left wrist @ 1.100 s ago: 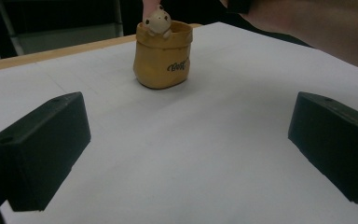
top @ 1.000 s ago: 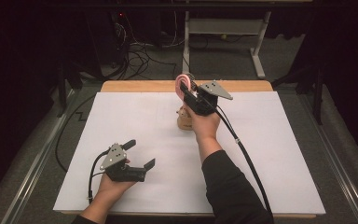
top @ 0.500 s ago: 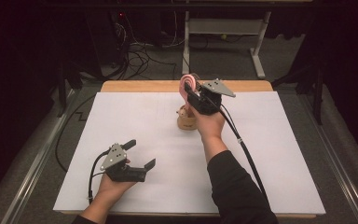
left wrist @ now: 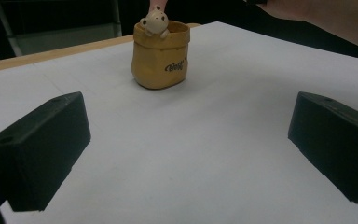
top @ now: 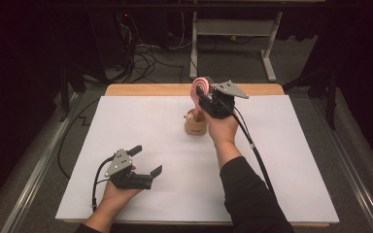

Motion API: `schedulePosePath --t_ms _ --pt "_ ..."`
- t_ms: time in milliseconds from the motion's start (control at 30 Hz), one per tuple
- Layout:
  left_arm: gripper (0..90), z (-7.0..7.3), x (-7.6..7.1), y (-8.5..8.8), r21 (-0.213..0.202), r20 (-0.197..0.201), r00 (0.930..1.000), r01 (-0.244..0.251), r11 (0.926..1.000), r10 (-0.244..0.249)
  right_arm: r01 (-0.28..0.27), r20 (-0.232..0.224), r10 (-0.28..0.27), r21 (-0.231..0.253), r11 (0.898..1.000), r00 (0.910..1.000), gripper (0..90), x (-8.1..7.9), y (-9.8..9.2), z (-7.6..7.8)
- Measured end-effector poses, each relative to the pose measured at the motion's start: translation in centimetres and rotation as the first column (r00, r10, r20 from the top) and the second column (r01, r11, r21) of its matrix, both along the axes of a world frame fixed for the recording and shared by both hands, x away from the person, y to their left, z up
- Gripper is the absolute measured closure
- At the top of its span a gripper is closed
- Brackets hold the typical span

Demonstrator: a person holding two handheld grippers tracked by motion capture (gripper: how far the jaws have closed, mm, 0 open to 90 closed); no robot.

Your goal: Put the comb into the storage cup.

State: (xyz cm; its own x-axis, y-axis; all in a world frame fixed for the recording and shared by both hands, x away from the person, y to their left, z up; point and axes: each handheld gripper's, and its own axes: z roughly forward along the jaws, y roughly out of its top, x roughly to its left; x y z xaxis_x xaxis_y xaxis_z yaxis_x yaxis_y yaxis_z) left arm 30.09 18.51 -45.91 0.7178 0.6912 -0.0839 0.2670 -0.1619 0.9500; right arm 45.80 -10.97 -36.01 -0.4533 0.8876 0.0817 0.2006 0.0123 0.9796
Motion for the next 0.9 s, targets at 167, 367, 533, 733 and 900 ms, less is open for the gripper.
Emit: schedulePosePath --t_ms 167,367,533,733,900 --pt "0.0 0.0 0.0 0.0 0.0 -0.003 1.0 -0.001 1.0 0.001 -0.002 -0.02 0.002 0.006 1.0 0.9998 61.7 0.0 -0.3 0.1" --pt "0.0 -0.1 0.1 0.0 -0.001 -0.006 1.0 -0.001 1.0 0.001 0.004 -0.022 -0.004 -0.009 1.0 0.9997 60.7 -0.1 -0.5 0.2" --pt "0.0 -0.1 0.1 0.0 0.002 -0.006 1.0 -0.001 1.0 0.001 0.007 -0.028 -0.007 -0.008 1.0 0.9996 59.2 -0.1 -0.9 0.2" --pt "0.0 -0.1 0.1 0.1 -0.002 -0.008 1.0 -0.003 1.0 0.003 0.013 -0.031 -0.013 -0.013 1.0 0.9994 58.5 -0.2 -1.3 0.1" --pt "0.0 0.0 0.1 0.1 -0.004 -0.005 1.0 -0.007 1.0 0.007 0.018 -0.035 -0.018 -0.006 1.0 0.9992 57.4 -0.2 -1.7 -0.1"
